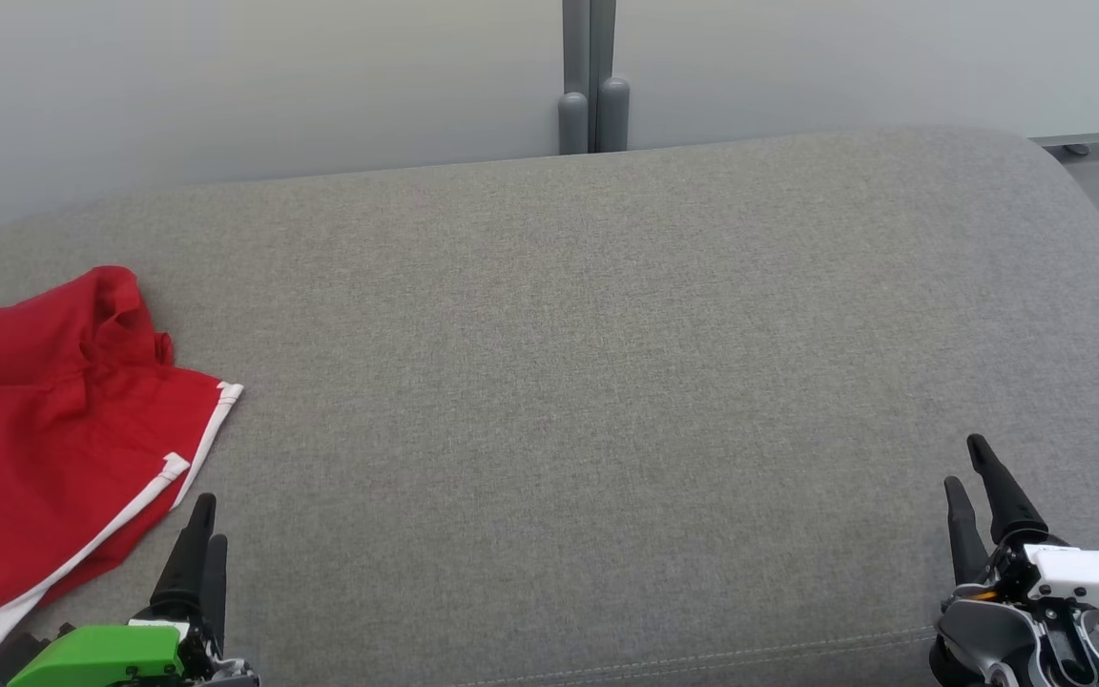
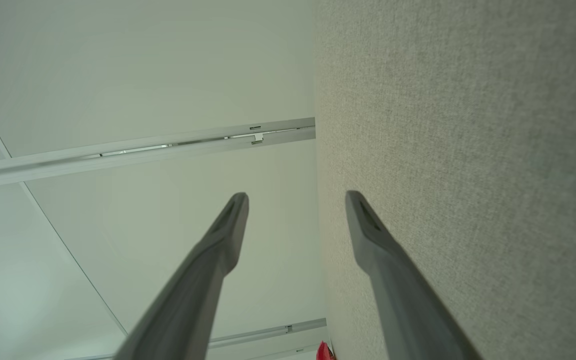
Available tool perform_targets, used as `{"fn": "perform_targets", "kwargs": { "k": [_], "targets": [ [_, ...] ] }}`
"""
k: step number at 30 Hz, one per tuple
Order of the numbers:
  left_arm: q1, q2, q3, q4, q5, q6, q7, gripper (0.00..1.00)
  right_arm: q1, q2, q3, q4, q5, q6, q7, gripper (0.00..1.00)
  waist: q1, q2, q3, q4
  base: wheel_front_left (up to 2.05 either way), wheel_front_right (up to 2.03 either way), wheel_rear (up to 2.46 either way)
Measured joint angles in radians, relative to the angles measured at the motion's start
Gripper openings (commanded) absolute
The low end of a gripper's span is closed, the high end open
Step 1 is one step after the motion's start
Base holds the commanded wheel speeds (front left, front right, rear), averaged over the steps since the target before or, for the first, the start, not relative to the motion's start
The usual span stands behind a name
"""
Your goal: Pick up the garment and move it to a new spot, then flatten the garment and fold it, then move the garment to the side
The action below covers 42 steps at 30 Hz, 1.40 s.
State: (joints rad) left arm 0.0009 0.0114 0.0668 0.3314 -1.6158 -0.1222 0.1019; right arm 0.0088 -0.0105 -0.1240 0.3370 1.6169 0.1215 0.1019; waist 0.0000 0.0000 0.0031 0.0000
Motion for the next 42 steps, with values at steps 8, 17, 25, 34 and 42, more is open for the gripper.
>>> {"fn": "perform_targets", "kwargs": {
  "k": [8,17,25,34,42],
  "targets": [
    [0.000,0.000,-0.019,-0.016,0.025,0.000,-0.025,1.00,0.000,-0.001,0.022,-0.001,-0.041,-0.001,-0.026,1.00,0.0000,0.0000,0.000,0.000,0.00,0.00,0.00],
    [0.000,0.001,-0.030,-0.052,0.154,0.001,-0.063,1.00,-0.010,-0.014,0.040,-0.019,-0.169,-0.018,-0.060,1.00,0.0000,0.0000,-0.003,0.001,0.00,0.00,0.00],
    [-0.002,0.013,-0.034,-0.099,0.321,0.020,-0.087,1.00,-0.021,-0.025,0.068,-0.056,-0.316,-0.036,-0.087,1.00,0.0000,0.0000,-0.005,0.002,0.00,0.00,0.00],
    [-0.002,0.020,-0.065,-0.148,0.514,0.045,-0.122,1.00,-0.022,-0.052,0.130,-0.092,-0.515,-0.062,-0.119,1.00,0.0000,0.0000,-0.009,0.002,0.00,0.00,0.00],
    [0.000,0.029,-0.087,-0.180,0.673,0.083,-0.148,1.00,-0.022,-0.054,0.179,-0.110,-0.655,-0.081,-0.147,1.00,0.0000,0.0000,-0.011,0.002,0.00,0.00,0.00]
  ]
}}
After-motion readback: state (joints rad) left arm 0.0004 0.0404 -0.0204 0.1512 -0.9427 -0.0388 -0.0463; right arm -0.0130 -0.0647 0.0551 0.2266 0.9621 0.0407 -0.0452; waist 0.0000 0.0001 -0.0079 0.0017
